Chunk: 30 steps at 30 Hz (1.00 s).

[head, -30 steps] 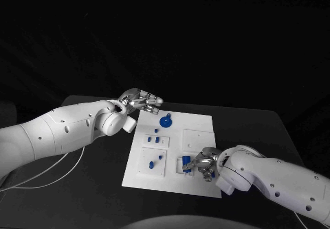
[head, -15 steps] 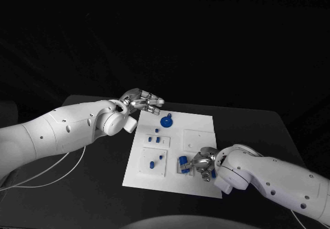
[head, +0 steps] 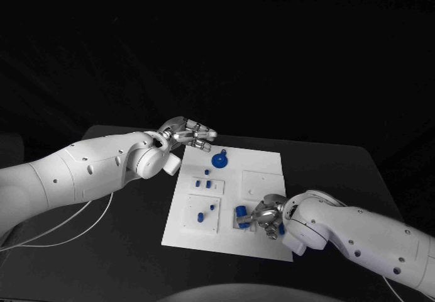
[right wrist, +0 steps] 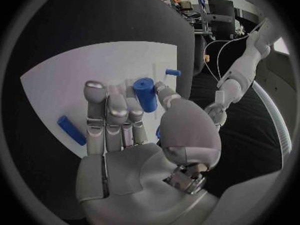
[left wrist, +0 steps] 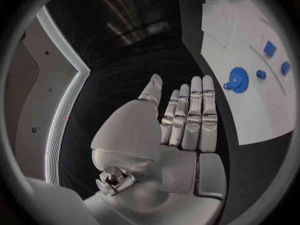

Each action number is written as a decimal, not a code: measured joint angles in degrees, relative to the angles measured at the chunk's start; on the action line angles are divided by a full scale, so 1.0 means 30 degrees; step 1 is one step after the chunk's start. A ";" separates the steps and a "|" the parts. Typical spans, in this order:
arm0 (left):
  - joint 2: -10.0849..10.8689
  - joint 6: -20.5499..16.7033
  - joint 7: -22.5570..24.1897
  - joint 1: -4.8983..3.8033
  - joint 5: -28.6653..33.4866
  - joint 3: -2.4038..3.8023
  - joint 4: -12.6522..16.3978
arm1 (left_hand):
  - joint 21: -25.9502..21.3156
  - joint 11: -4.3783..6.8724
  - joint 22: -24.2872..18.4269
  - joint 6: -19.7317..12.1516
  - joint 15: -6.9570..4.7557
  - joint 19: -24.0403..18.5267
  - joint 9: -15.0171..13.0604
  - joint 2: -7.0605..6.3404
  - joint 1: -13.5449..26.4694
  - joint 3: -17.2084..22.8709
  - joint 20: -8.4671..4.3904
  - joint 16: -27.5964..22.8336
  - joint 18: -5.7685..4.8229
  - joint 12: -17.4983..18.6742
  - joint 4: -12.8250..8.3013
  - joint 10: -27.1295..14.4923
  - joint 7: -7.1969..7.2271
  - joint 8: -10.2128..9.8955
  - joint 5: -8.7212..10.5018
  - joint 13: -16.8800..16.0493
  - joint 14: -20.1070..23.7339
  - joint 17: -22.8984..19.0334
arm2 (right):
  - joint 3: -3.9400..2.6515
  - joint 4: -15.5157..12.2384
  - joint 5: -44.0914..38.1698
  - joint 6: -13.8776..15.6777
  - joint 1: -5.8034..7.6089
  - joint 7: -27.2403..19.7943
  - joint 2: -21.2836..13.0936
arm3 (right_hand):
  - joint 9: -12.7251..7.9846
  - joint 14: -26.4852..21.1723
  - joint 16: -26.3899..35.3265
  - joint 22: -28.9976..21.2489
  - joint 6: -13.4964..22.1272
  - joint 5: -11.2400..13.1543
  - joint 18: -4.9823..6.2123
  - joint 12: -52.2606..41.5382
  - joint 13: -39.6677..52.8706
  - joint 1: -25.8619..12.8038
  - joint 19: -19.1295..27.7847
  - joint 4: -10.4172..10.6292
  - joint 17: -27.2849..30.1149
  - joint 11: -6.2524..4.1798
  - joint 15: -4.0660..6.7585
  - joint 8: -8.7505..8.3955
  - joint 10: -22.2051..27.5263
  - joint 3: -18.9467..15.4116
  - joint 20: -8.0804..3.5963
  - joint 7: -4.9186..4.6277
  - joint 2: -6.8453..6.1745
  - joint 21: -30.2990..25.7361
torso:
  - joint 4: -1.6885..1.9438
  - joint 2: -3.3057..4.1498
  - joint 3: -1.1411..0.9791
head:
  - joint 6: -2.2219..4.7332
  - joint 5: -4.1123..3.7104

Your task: Assemble the parts on the task board

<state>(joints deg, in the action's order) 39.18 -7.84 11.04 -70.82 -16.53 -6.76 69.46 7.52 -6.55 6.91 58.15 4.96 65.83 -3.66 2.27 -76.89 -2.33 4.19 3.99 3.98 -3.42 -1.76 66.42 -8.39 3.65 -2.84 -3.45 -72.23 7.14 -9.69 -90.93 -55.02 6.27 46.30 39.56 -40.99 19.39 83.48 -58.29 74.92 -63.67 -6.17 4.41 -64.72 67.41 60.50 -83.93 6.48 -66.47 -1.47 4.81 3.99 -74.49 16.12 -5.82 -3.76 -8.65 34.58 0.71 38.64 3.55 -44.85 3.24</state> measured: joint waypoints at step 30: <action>0.0062 0.0024 -0.0065 0.0000 0.0000 0.0000 -0.0052 | 0.0000 -0.0071 -0.0004 -0.0110 0.0058 -0.0068 -0.0001 0.0000 0.0000 -0.0051 0.0069 0.0000 -0.0001 0.0000 0.0052 -0.0071 0.0000 0.0000 0.0000 0.0000 0.0059 -0.0005 | 0.0095 -0.0414 -0.0744 0.0007 -0.0075 -0.0431 -0.0180 | 0.1122 0.0023 0.0149 -0.0001 -0.0936 -0.0460 -0.0002 -0.0003 -0.0052 0.2528 -0.0032 -0.1299 -0.0037 -0.0101 0.0010 -0.0112 -0.0065 -0.2413 -0.0111 0.0331 0.0237 0.0009 | -0.0029 0.0015 -0.0029 | -0.0066 0.0088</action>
<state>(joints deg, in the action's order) 39.37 -7.77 10.85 -70.82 -16.53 -6.76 69.30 7.52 -6.76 6.90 57.82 5.14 65.62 -3.66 2.27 -76.89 -2.49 4.39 3.99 3.97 -3.42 -1.60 66.21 -8.39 3.66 -2.84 -3.45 -72.05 7.13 -9.40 -92.17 -57.25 6.29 46.07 38.27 -41.53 22.76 83.55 -57.84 74.91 -66.48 -7.55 4.40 -64.72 67.25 68.08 -84.03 2.59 -66.58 -1.78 4.84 3.65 -74.68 8.89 -6.15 -2.76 -7.94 34.61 0.62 38.69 3.46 -45.05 3.50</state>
